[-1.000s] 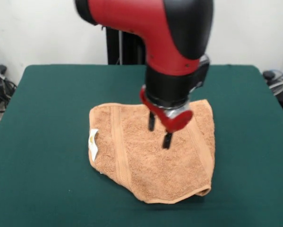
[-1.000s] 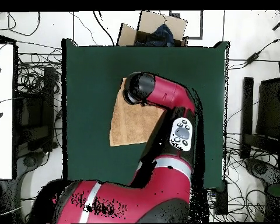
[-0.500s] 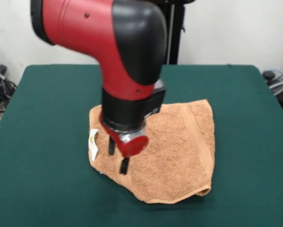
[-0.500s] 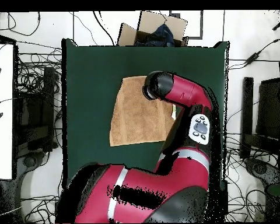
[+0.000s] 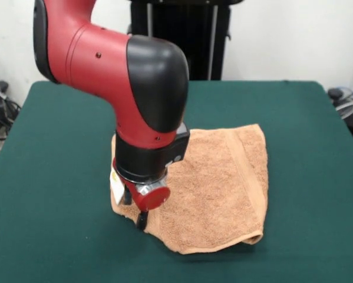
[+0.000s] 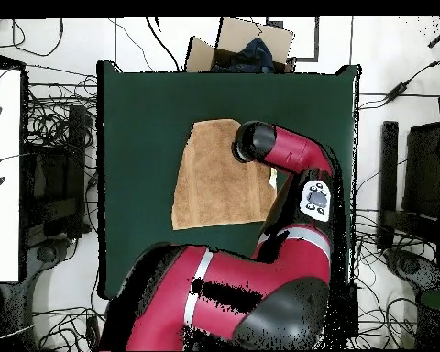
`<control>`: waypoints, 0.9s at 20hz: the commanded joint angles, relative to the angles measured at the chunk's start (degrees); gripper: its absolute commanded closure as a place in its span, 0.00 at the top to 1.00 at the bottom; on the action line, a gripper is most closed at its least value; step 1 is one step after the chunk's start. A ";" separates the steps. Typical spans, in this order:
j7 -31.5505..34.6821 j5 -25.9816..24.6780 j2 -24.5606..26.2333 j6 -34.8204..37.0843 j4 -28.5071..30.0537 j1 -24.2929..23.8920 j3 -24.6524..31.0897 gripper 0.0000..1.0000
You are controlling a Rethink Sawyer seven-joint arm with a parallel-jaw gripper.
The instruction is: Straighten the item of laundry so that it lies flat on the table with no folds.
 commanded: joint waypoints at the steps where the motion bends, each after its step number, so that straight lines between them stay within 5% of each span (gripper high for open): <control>1: 1.82 -2.31 5.24 -2.52 0.20 0.62 4.47 1.00; 12: 2.70 -1.69 8.78 -3.83 -1.65 0.79 5.46 1.00; 13: 3.81 -1.08 8.90 -3.89 -1.40 0.77 5.48 0.00; 18: 0.64 0.88 8.81 2.21 -1.22 -2.00 9.47 0.00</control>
